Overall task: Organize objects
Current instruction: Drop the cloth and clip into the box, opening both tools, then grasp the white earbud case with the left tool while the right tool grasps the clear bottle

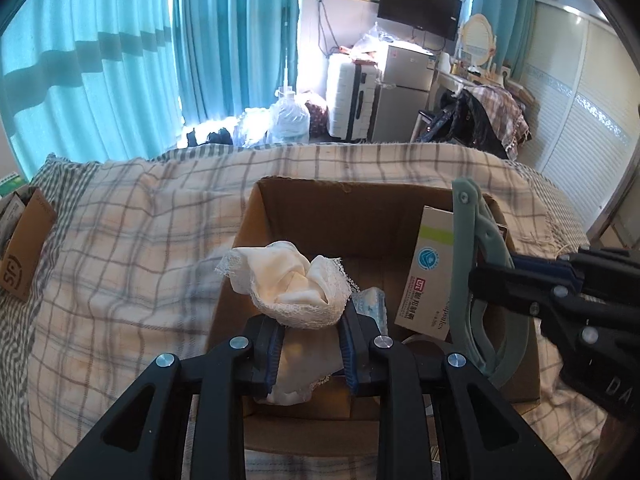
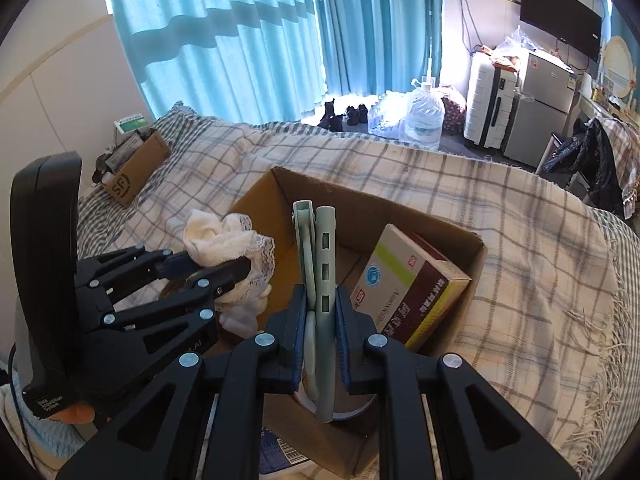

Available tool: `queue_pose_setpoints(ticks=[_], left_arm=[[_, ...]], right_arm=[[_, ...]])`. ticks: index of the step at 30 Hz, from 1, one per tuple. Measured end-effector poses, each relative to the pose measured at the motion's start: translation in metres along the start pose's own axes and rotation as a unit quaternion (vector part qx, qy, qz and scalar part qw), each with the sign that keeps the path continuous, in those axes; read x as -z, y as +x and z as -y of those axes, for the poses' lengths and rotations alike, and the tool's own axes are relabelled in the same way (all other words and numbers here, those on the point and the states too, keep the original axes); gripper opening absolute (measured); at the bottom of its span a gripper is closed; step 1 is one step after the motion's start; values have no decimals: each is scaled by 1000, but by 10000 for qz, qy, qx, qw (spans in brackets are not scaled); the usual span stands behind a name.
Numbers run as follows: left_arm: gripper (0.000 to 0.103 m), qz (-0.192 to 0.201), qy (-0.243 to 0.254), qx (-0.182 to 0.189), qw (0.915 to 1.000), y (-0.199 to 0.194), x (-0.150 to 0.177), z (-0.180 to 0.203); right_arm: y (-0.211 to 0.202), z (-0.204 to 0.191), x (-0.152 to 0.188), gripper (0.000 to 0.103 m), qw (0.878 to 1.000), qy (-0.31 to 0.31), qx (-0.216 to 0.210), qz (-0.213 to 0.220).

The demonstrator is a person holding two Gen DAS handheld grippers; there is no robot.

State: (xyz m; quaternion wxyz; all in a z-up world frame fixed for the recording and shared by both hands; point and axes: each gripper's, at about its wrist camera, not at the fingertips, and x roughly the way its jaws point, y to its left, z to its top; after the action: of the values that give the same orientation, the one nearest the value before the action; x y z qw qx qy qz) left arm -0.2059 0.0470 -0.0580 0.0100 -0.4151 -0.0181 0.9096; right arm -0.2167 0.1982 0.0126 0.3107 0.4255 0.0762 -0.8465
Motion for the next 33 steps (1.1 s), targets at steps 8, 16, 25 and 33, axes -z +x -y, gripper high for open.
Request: queue_pose_setpoints(ticks=[8,16,25,33], left_arm=[[77,434,228,-32,9988,-49,-10,4],[100,1144,91,-227,9931,-143,-11,-22],[103,1467,-74,-397,9884,-195,37,-55],[103,979,-318,-470,9936,-132,109,-66]], right_arm=[[-68,-5,-10,53,9970,154,221,727],[-166,-46,3,77,9870,99,529,1512],[-188,-77,77,102,9814,375,1034,1575],[-119,-77,136,103,9806,689,1509,1049]])
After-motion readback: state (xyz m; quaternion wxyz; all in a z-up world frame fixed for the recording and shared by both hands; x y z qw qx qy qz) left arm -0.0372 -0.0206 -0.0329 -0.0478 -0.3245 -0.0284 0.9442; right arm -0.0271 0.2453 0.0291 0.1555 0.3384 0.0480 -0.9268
